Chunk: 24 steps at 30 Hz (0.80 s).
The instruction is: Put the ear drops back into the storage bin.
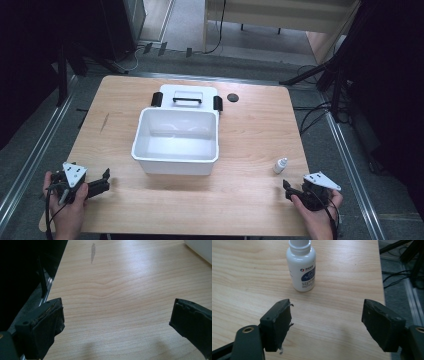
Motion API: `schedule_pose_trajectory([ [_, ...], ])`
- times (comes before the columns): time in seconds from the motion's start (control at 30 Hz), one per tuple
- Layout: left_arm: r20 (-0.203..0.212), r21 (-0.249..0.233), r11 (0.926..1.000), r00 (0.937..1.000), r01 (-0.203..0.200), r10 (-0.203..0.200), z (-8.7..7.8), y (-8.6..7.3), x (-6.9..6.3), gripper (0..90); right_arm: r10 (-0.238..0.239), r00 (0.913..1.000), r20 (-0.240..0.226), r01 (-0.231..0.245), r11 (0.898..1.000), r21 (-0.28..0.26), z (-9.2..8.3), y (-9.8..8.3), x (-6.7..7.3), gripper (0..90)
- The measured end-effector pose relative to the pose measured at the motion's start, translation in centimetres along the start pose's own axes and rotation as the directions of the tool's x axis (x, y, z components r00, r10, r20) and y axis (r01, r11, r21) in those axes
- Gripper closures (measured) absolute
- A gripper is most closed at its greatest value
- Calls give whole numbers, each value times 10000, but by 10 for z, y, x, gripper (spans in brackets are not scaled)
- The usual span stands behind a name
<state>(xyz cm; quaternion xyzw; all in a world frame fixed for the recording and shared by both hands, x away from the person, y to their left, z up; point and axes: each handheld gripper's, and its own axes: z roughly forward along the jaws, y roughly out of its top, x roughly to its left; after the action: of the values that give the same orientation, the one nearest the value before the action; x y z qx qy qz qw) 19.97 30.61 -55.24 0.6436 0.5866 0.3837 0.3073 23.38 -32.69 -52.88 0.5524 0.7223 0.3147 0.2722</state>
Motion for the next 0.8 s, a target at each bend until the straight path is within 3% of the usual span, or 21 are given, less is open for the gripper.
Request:
schedule_pose_trajectory([
  [0.1,29,54,10000,10000,-11,11,0,0,0,0,-888,9961,-21,886,9919,909,-2,13,-1,244],
  [0.2,72,68,10000,10000,0,0,0,0,0,0,-1792,9836,-181,1795,9671,1802,-1,28,-3,253],
  [0.27,60,62,10000,10000,1,-2,1,0,0,0,-2354,9712,-366,2374,9429,2338,0,39,-3,257],
  [0.37,68,33,10000,10000,37,-37,1,0,0,0,-2753,9586,-724,2843,9125,2941,3,52,-3,266],
  [0.47,80,21,10000,10000,52,-52,0,0,0,0,-3152,9428,-1085,3326,8669,3713,8,63,0,278],
  [0.5,80,13,10000,9999,75,-75,0,0,0,0,-3206,9399,-1177,3399,8451,4126,11,68,1,286],
  [0.63,104,36,9999,9998,153,-153,0,0,1,0,-3215,9347,-1515,3532,7918,4982,18,82,0,293],
  [0.8,105,37,9999,9998,160,-160,1,0,2,0,-2752,9425,-1896,3336,7427,5805,26,101,-3,307],
])
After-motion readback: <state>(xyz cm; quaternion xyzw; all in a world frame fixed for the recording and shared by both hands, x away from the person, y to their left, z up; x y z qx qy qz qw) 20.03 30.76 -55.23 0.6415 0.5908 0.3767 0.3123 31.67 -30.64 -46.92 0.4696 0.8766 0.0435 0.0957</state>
